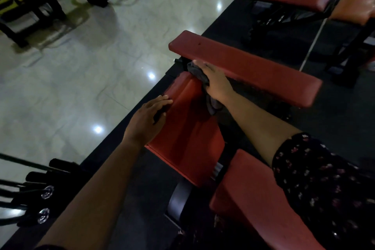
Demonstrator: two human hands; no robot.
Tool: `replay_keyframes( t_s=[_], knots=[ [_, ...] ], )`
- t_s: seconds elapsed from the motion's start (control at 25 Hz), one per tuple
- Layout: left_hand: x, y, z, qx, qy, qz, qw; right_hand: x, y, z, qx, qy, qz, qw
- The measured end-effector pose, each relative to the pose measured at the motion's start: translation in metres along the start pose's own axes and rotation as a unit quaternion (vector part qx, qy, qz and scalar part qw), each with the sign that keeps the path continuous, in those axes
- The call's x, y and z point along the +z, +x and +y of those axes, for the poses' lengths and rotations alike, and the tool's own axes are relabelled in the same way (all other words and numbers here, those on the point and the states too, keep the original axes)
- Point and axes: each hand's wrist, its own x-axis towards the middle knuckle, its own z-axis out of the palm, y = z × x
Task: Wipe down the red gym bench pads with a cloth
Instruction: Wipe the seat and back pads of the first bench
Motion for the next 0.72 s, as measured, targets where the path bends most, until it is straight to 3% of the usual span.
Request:
replay_keyframes(
  t_s=[0.16, 0.4, 0.6, 0.72],
  knots=[
    [-0.001, 0.0, 0.003, 0.004, -0.011, 0.016, 1.0, 0.025, -0.031, 0.038, 0.038, 0.005, -0.061, 0.997],
    [-0.001, 0.006, 0.008, 0.005, -0.006, -0.003, 1.0, 0.001, -0.002, 0.021, 0.023, 0.06, 0.031, 0.997],
    [0.004, 0.02, 0.008, 0.009, -0.008, 0.001, 1.0, 0.03, -0.04, 0.045, 0.076, 0.076, -0.042, 0.993],
    [0.004, 0.018, 0.008, -0.001, -0.016, 0.017, 1.0, 0.025, -0.042, 0.032, 0.121, 0.157, 0.002, 0.98]
  ],
)
